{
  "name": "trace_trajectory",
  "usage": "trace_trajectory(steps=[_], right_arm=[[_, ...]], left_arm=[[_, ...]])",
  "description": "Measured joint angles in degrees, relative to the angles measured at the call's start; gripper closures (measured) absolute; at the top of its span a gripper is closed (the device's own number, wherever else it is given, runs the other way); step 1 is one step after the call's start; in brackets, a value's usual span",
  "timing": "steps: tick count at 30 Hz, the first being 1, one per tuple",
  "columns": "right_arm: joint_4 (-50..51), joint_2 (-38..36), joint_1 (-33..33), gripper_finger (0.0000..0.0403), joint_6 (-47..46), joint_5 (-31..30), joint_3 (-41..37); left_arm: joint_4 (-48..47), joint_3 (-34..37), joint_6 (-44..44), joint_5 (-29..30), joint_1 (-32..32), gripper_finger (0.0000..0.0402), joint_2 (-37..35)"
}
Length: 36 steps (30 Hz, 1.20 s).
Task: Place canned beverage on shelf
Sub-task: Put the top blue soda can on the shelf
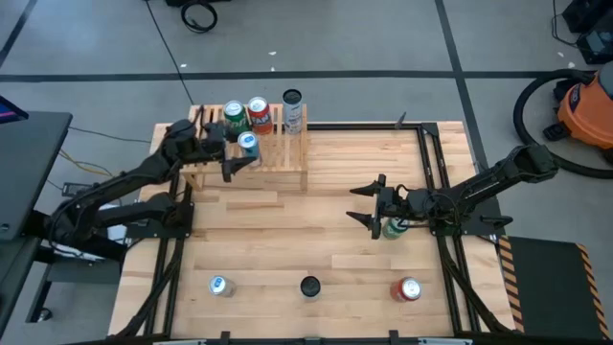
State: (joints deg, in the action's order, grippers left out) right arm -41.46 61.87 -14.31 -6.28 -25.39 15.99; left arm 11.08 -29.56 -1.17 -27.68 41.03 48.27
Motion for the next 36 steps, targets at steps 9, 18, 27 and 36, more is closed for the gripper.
trace_trajectory(steps=[9,18,27,36], right_arm=[[0.01,0.00,0.01,0.0064,0.00,0.00,0.00],[0.01,0.00,0.00,0.0064,0.00,0.00,0.00],[-0.01,0.00,0.02,0.0064,0.00,0.00,0.00],[0.01,0.00,0.00,0.0064,0.00,0.00,0.00]], left_arm=[[4.02,0.00,2.04,0.71,-0.17,0.0042,3.08],[3.57,0.00,1.97,1.33,-0.14,0.0042,3.10],[1.56,0.00,0.16,1.33,0.05,0.0047,3.10],[0.91,0.00,-0.99,1.27,0.05,0.0103,3.10]])
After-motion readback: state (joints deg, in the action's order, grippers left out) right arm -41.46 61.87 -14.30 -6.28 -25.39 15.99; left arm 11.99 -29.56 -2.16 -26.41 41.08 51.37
